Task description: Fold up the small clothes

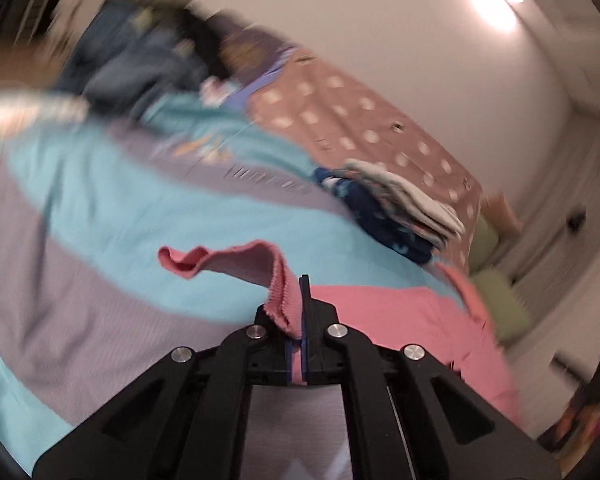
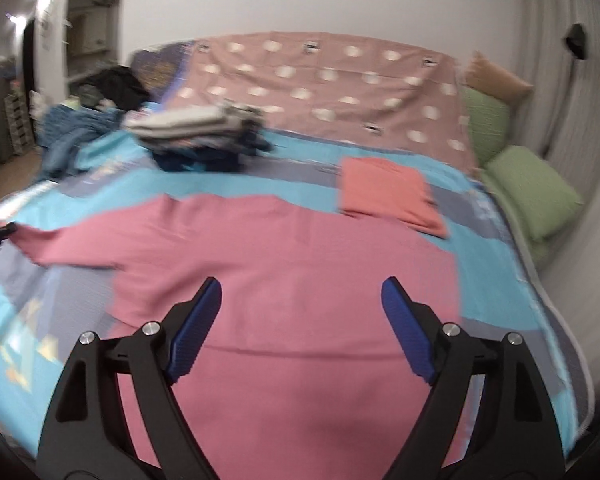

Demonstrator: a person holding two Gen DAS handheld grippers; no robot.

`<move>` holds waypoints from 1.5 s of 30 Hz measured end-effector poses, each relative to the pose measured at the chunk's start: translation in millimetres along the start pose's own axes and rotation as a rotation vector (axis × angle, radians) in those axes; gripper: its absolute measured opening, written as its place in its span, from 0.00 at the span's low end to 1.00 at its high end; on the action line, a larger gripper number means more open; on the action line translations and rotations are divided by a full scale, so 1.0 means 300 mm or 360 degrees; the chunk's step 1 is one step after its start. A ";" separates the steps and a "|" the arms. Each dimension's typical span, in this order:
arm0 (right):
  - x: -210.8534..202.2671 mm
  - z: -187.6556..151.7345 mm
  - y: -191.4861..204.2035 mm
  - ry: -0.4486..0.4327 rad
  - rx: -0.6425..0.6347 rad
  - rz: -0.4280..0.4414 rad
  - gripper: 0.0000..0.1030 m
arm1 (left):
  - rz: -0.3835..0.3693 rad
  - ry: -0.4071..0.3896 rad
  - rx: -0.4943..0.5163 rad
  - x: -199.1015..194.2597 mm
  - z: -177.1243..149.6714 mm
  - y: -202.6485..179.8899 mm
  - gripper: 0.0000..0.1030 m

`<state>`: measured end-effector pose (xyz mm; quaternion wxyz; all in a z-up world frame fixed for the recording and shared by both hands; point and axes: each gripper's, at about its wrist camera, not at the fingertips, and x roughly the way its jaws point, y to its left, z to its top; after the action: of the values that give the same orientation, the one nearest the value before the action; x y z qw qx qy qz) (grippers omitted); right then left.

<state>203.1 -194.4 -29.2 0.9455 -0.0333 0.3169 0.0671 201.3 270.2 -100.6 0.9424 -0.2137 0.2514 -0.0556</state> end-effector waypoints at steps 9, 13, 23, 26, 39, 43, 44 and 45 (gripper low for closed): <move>0.147 0.184 0.255 0.0200 0.0004 0.0700 0.82 | 0.0090 0.0091 0.1349 0.106 -0.287 -0.666 0.02; 0.222 0.163 0.339 0.0337 -0.0157 0.0816 0.82 | 0.0264 0.0030 0.1921 0.151 -0.528 -0.792 0.02; 0.247 0.075 0.427 0.0511 -0.0714 0.0917 0.82 | 0.0322 0.0005 0.2398 0.148 -0.703 -0.844 0.02; 0.262 0.076 0.451 0.0695 -0.0913 0.1040 0.82 | 0.0320 -0.0029 0.2450 0.128 -0.715 -0.842 0.02; 0.313 0.020 0.589 0.0899 -0.1332 0.1069 0.43 | 0.0353 -0.0021 0.2578 0.105 -0.755 -0.834 0.02; 0.292 -0.016 0.599 0.0989 -0.1440 0.1110 0.48 | 0.0366 -0.0025 0.2628 0.101 -0.771 -0.832 0.03; 0.302 -0.024 0.603 0.1010 -0.1444 0.1081 0.48 | 0.0361 -0.0022 0.2636 0.099 -0.774 -0.833 0.02; 0.313 -0.031 0.605 0.1029 -0.1448 0.1050 0.48 | 0.0360 -0.0029 0.2649 0.096 -0.778 -0.834 0.02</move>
<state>244.7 -6.0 -97.0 0.6235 -0.3501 0.5190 0.4683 110.7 -49.1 -188.4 0.7943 0.5774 0.1406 -0.1264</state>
